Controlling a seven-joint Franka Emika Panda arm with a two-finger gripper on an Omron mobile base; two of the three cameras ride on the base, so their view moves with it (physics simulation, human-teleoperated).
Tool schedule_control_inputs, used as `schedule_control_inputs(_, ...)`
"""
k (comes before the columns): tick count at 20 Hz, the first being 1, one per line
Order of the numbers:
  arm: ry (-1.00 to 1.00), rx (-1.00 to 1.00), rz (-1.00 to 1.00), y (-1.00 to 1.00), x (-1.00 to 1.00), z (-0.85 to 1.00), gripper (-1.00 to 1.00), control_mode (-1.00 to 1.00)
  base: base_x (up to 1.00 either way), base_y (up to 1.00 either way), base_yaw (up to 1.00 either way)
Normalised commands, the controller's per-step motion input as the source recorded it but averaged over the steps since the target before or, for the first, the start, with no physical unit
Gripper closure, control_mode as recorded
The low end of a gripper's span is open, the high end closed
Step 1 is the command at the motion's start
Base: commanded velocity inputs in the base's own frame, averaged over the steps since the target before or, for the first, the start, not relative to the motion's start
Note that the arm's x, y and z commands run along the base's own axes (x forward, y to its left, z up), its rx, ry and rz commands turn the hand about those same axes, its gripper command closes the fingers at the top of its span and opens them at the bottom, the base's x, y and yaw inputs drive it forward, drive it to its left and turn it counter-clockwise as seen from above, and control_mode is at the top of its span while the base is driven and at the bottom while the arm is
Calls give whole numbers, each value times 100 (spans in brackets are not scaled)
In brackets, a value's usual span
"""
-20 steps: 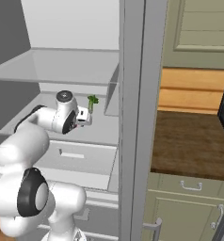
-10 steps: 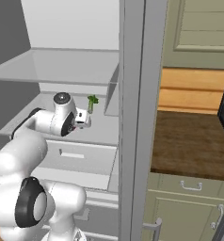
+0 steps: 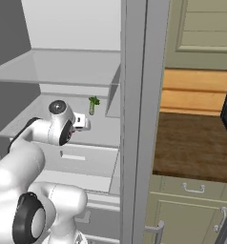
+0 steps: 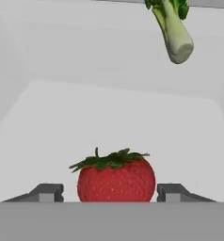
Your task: Take the strawberry from the fridge and place it on top of the pancake, located on the dining counter.
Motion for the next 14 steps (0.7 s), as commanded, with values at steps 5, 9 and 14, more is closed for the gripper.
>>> schedule_control_inputs(5,-11,0,0,0,27,-4,100,-100,0,0,0)
schedule_control_inputs(9,-14,0,0,0,-8,-7,100,-100,0,0,0)
schedule_control_inputs(14,-4,0,0,0,-100,31,100,-100,0,0,0)
